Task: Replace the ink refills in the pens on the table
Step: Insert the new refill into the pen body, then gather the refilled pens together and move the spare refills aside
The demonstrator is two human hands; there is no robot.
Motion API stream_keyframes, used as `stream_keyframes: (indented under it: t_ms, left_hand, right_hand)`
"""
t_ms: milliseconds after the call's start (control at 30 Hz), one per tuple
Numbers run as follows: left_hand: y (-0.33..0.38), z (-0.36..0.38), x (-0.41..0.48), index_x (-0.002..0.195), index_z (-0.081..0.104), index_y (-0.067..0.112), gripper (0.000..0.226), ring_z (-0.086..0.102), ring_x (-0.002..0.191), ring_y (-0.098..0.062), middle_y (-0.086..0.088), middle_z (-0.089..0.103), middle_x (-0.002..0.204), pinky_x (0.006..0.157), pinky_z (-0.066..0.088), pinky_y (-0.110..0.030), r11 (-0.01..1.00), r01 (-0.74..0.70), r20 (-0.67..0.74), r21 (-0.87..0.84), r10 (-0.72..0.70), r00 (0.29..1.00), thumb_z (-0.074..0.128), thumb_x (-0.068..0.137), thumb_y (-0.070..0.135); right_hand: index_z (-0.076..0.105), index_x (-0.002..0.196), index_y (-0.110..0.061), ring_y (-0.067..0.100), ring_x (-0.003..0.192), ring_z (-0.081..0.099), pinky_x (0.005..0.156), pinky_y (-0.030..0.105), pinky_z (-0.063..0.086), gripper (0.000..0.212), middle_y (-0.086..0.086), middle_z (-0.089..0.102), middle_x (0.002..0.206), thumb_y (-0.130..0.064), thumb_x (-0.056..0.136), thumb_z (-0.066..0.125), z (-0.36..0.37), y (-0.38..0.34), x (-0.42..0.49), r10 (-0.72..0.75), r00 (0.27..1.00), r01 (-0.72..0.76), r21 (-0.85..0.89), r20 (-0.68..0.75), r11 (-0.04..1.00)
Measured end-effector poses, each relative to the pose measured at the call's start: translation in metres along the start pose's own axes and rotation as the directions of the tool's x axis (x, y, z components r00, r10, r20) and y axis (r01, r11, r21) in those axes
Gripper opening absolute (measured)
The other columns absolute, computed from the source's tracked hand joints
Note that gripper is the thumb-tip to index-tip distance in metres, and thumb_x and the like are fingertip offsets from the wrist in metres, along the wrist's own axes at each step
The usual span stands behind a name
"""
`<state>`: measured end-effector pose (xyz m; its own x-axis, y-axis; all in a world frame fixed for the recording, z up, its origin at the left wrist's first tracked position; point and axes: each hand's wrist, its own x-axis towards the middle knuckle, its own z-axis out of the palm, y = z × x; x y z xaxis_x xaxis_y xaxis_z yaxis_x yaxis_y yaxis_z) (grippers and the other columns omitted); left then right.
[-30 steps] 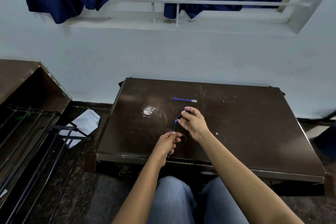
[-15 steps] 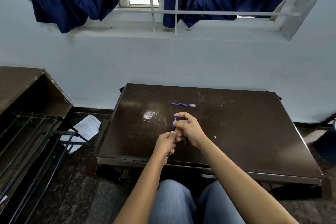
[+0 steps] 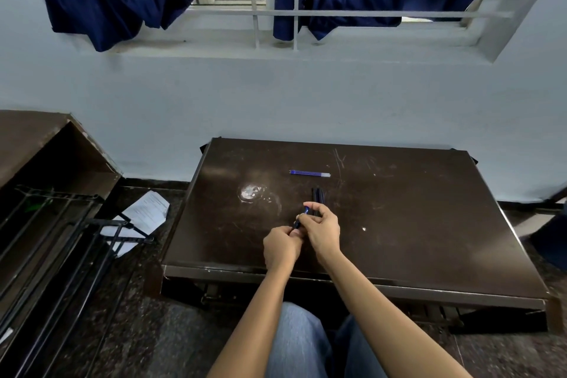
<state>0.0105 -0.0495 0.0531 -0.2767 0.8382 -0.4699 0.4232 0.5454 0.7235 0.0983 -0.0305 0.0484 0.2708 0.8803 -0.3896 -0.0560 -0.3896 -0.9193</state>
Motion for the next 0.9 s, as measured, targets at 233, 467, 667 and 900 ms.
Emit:
stream_keyframes:
  t_ms: [233,467,667,900]
  left_hand:
    - [0.003,0.011,-0.005,0.095,0.071,0.018,0.027,0.065,0.085,-0.026,-0.005,0.069,0.092,0.068,0.052,-0.033,0.993,0.023,-0.097,0.119,-0.011,0.995,0.05,0.094,0.037]
    - [0.013,0.016,0.02,0.11,0.066,0.016,0.028,0.06,0.101,-0.026,-0.007,0.065,0.108,0.09,0.049,-0.039,0.986,-0.097,0.077,0.139,0.087,0.993,0.041,0.095,0.018]
    - [0.017,0.021,0.046,0.124,0.06,0.006,0.033,0.062,0.107,-0.022,-0.01,0.064,0.121,0.08,0.044,-0.021,0.994,-0.051,0.053,0.099,0.046,0.998,0.058,0.092,0.013]
    - [0.019,0.029,0.078,0.084,0.063,0.007,0.005,0.062,0.081,-0.017,-0.012,0.067,0.093,0.064,0.043,-0.02,0.988,-0.045,0.011,0.146,0.043,0.999,0.066,0.087,0.01]
  right_hand:
    - [0.066,0.093,-0.03,0.022,0.08,0.072,0.081,0.036,0.058,0.028,0.006,0.076,0.081,-0.006,0.079,0.069,0.005,0.011,0.011,0.051,0.999,-0.05,0.031,-0.02,0.998]
    - [0.068,0.105,-0.02,0.03,0.089,0.072,0.079,0.042,0.06,0.031,0.014,0.072,0.099,0.002,0.084,0.061,-0.009,0.002,0.044,0.102,0.991,-0.105,0.037,0.083,0.994]
    - [0.067,0.11,-0.019,0.019,0.076,0.066,0.083,0.037,0.059,0.032,0.007,0.07,0.089,-0.001,0.084,0.063,-0.017,-0.003,0.067,0.12,0.987,-0.112,-0.078,0.109,0.991]
    - [0.067,0.119,-0.011,0.016,0.086,0.063,0.083,0.023,0.048,0.033,0.005,0.069,0.094,-0.011,0.087,0.065,-0.042,0.017,0.095,-0.054,0.998,0.031,-0.467,-0.036,0.884]
